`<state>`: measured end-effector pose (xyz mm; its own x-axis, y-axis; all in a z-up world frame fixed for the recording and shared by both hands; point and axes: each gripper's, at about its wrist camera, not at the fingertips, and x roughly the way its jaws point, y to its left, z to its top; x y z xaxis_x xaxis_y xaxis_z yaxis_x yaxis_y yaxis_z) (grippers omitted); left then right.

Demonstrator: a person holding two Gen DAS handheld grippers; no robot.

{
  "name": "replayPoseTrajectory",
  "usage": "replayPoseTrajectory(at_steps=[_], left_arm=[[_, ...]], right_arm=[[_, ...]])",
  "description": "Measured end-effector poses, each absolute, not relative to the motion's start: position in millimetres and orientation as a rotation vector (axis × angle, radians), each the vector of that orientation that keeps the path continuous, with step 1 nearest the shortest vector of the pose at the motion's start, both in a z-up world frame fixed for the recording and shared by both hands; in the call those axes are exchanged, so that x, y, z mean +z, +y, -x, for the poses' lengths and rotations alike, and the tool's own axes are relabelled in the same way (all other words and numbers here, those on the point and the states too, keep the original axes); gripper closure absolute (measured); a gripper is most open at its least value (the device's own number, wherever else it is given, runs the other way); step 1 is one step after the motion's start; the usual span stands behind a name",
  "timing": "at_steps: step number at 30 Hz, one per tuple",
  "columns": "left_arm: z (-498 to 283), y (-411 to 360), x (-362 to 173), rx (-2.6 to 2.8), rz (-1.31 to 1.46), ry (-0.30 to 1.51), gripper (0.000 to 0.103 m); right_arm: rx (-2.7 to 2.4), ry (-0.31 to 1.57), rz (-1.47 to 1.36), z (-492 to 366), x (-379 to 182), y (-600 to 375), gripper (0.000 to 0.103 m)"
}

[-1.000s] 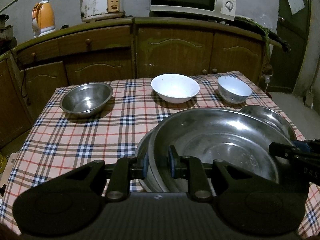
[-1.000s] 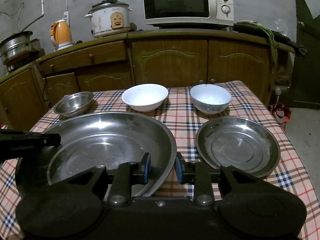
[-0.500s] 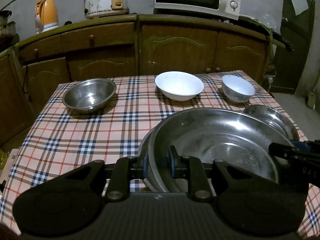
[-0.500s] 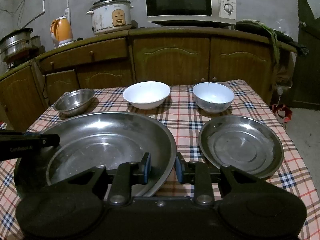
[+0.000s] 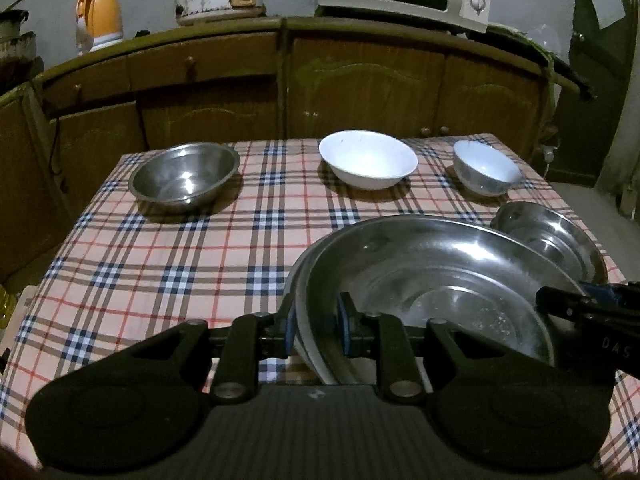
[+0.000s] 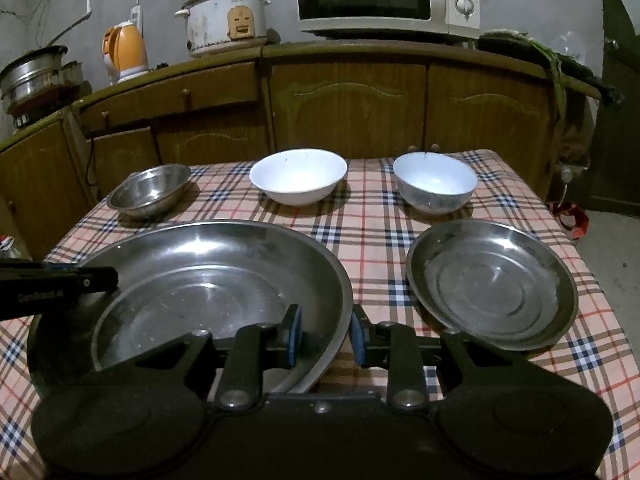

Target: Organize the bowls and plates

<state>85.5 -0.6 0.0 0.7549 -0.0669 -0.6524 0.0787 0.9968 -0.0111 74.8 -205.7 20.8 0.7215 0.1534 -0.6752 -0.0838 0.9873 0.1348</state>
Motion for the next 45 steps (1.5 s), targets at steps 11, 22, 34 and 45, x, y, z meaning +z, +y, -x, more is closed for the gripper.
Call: replayPoseTrajectory(at_steps=[11, 22, 34, 45], left_arm=[[-92.6, 4.7, -16.5, -0.063, -0.017, 0.760, 0.081], [-117.2, 6.7, -29.3, -0.049, -0.011, 0.772, 0.080], [-143.7, 7.2, -41.8, -0.031, -0.007, 0.763, 0.079], [-155.4, 7.4, -52.4, -0.027, -0.009, 0.757, 0.078]], right_arm=[[0.139, 0.800, -0.091, -81.5, 1.4, -198.7, 0.070], [0.137, 0.806, -0.080, -108.4, -10.7, -194.8, 0.070], [0.132, 0.808, -0.083, -142.3, -26.5, -193.2, 0.070], [0.129, 0.811, -0.084, -157.1, -38.6, -192.2, 0.070]])
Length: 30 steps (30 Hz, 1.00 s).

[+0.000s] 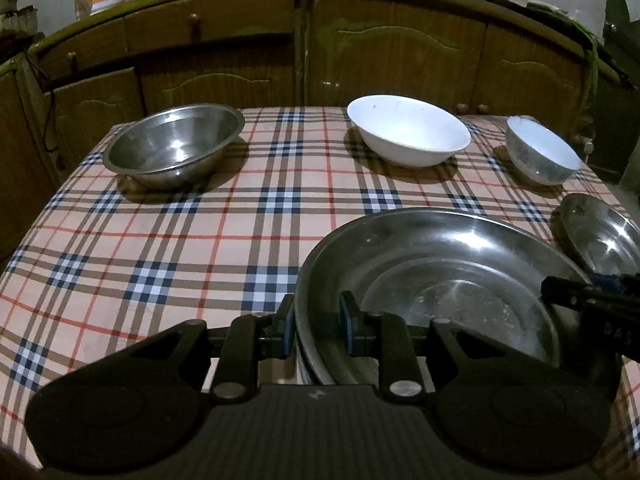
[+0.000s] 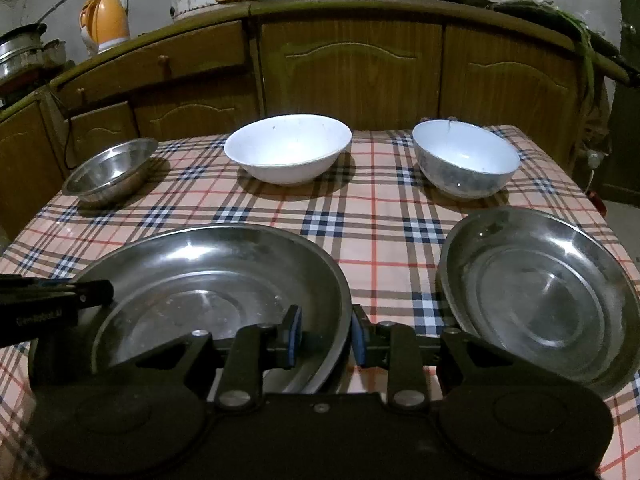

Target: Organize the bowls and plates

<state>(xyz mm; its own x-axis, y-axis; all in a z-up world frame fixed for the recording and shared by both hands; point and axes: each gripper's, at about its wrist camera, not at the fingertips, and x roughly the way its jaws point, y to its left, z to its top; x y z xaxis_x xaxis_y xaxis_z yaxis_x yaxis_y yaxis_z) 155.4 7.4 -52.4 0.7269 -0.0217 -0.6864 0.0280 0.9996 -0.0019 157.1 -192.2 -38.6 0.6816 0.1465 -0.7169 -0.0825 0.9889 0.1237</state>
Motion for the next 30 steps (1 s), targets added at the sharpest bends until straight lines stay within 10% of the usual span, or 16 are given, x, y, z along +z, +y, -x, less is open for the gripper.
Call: replayPoseTrajectory(at_steps=[10, 16, 30], left_arm=[[-153.6, 10.3, -59.0, -0.024, -0.005, 0.751, 0.075], [-150.1, 14.9, -52.3, -0.016, 0.012, 0.749, 0.070], [-115.2, 13.1, -12.6, 0.023, 0.044, 0.755, 0.001]], right_arm=[[0.140, 0.807, -0.096, -157.1, -40.5, -192.9, 0.064], [0.111, 0.796, -0.095, -149.3, -34.8, -197.8, 0.040], [0.094, 0.740, -0.118, -108.7, 6.0, -218.7, 0.023]])
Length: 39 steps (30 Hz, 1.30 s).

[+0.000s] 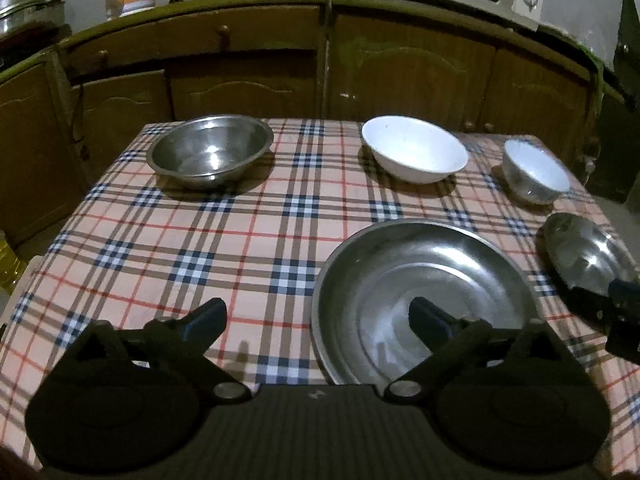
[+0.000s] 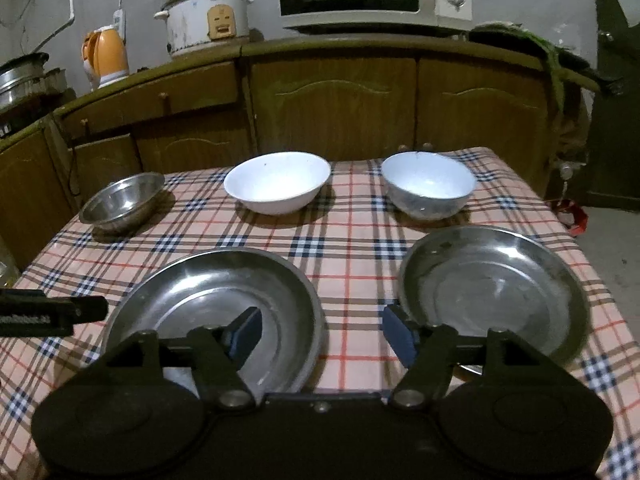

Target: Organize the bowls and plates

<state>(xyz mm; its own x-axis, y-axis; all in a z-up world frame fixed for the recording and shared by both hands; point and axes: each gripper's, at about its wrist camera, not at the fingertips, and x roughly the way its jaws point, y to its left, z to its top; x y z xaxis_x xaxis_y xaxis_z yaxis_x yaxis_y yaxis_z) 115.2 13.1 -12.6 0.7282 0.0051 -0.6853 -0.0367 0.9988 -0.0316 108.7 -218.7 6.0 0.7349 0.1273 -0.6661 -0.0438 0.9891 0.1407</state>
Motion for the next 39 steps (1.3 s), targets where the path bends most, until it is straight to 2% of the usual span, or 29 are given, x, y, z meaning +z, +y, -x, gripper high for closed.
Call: replayPoseTrajectory(at_steps=[13, 39], left_arm=[[-92.6, -18.3, 6.7, -0.049, 0.031, 0.734, 0.000], [-111.1, -122.1, 12.8, -0.258, -0.043, 0.740, 0.000]], right_arm=[[0.010, 0.713, -0.124, -71.8, 32.2, -261.5, 0.022], [-0.108, 0.767, -0.180, -38.4, 26.7, -341.0, 0.022]])
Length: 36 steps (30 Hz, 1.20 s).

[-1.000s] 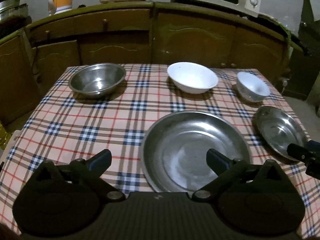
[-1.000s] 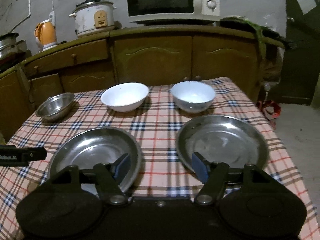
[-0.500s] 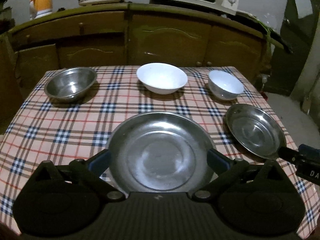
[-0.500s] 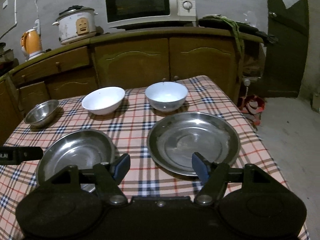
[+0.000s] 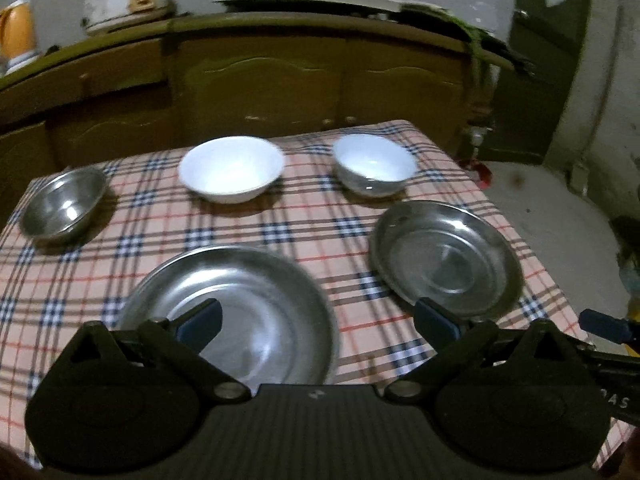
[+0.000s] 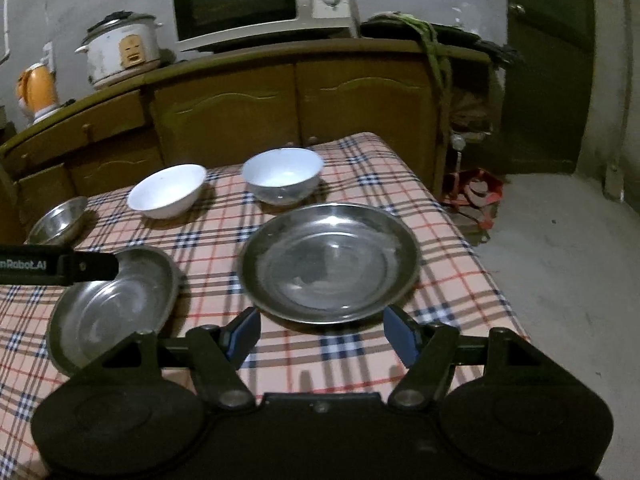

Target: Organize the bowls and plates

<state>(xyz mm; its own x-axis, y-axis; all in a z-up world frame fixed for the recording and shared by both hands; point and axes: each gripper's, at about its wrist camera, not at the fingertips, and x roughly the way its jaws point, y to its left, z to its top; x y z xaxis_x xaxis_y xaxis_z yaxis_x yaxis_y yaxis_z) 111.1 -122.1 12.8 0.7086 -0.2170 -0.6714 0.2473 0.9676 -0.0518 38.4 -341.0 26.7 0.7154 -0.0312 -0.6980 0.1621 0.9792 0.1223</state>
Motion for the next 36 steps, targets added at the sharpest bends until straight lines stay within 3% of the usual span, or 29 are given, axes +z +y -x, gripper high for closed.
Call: replayPoseTrajectory(at_steps=[22, 36], left_arm=[[-148.3, -159.8, -6.8, -0.263, -0.040, 0.756, 0.000], [-183.5, -192.9, -35.0, -0.265, -0.054, 0.807, 0.000]], right_arm=[[-0.125, 0.710, -0.174, -75.3, 10.8, -390.0, 0.021], [-0.144, 0.738, -0.203, -110.5, -27.5, -426.3, 0.021]])
